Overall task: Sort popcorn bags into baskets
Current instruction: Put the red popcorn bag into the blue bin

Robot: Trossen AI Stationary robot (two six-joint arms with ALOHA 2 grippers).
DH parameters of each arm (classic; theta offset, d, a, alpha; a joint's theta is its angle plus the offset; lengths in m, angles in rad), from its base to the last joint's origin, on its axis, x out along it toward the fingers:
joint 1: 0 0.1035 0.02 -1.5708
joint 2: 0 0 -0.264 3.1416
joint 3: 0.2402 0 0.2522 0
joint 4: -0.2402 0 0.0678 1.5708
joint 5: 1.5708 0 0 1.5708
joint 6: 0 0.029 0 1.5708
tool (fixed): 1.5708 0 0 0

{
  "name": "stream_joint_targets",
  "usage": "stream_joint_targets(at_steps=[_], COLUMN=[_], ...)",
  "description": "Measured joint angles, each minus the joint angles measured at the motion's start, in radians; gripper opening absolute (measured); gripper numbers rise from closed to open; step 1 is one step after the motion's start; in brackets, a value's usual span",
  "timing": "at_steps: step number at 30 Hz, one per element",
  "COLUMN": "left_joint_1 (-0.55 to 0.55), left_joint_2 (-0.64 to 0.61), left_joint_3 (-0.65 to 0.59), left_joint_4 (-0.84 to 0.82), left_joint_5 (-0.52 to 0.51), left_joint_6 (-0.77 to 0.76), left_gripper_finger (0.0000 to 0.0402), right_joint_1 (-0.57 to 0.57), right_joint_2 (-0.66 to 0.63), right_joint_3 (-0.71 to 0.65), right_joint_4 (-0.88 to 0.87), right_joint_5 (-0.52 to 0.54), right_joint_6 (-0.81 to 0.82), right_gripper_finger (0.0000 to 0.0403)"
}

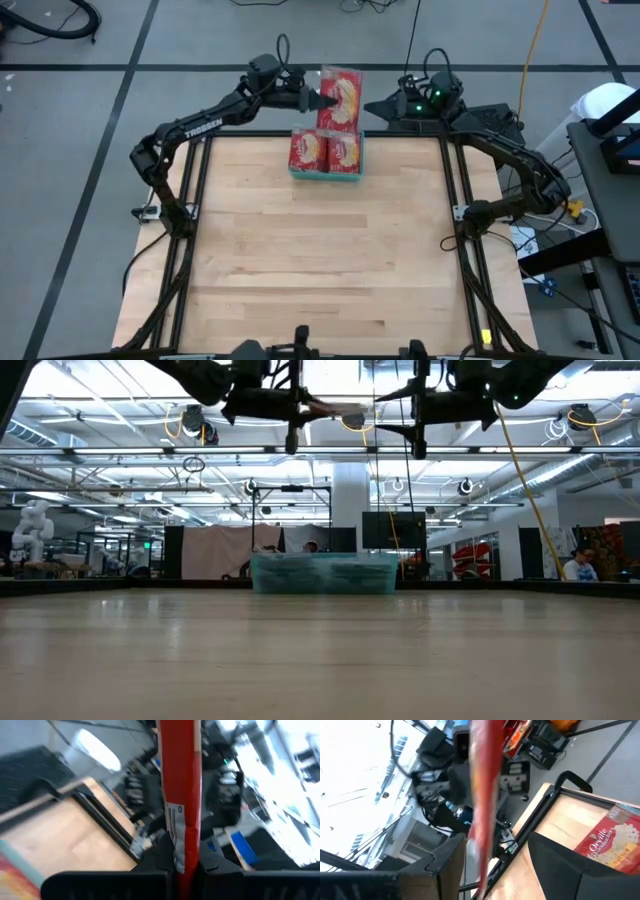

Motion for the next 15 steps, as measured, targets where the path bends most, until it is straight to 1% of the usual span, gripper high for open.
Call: stream_joint_targets(at_steps=[3, 5, 7, 10, 15], left_joint_1=[0.025, 0.028, 0.022, 0.007, -0.025], left_joint_2=[0.0, 0.0, 0.0, 0.001, 0.013], left_joint_3=[0.0, 0.0, 0.0, 0.0, 0.0], left_joint_4=[-0.006, -0.008, -0.019, -0.021, -0.02], left_joint_5=[-0.021, -0.034, -0.04, -0.064, -0.09], left_joint_6=[-0.006, -0.001, 0.001, 0.02, 0.04], left_gripper_finger=[0.0025, 0.003, 0.0032, 0.0027, 0.0018], right_joint_1=[-0.026, -0.03, -0.026, -0.022, -0.019], right_joint_2=[0.001, 0.001, 0.005, 0.029, 0.084], right_joint_3=[0.0, 0.0, 0.0, 0.0, 0.0], right_joint_4=[0.001, -0.002, 0.0, 0.006, 0.111], right_joint_5=[-0.048, -0.057, -0.055, -0.025, 0.001], right_joint_6=[-0.002, -0.016, -0.04, -0.066, -0.055], right_gripper_finger=[0.0218, 0.0223, 0.0225, 0.0226, 0.0226])
